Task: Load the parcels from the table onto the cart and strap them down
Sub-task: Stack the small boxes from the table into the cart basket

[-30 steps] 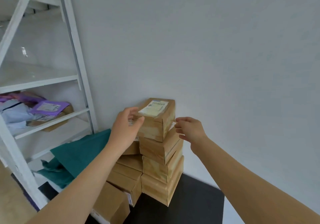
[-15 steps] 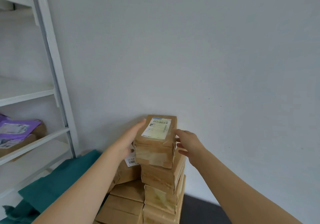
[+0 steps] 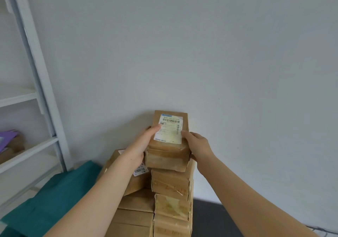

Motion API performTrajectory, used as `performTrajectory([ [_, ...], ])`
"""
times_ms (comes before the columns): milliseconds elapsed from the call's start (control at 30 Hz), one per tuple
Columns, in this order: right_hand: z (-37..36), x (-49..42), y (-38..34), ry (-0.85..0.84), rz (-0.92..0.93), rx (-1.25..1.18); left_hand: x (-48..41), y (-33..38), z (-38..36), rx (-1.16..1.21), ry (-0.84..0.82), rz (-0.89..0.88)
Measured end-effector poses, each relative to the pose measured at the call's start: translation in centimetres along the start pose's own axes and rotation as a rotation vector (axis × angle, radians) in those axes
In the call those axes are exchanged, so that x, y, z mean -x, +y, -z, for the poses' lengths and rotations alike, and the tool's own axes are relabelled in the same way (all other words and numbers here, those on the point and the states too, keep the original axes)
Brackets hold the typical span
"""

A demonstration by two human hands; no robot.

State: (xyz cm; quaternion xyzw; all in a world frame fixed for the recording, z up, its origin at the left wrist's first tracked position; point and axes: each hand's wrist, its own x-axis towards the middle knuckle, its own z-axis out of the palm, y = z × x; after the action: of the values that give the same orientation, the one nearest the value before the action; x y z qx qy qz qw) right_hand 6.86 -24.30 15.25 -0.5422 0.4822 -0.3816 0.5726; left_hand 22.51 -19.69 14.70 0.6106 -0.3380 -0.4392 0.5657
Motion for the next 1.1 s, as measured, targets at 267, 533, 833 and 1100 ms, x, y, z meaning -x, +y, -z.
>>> performTrajectory([
  [267, 1.1, 2.5, -1.2, 0.037, 0.165, -0.146, 1.6, 0.5, -0.9, 0.142, 0.022, -0.087],
  [533, 4.7, 4.0, -0.1, -0.006, 0.174, -0.089, 4.2, 0.2, -3.7, 0.162, -0.060, -0.112],
  [833, 11.6, 7.2, 3.2, -0.080, 0.040, -0.150, 5.6, -1.4, -10.3, 0.142, -0.241, -0.055],
  [1100, 19.9, 10.7, 7.9, 0.141, -0.029, -0.199, 8.4, -5.9, -18.6, 0.004, -0.469, -0.008],
])
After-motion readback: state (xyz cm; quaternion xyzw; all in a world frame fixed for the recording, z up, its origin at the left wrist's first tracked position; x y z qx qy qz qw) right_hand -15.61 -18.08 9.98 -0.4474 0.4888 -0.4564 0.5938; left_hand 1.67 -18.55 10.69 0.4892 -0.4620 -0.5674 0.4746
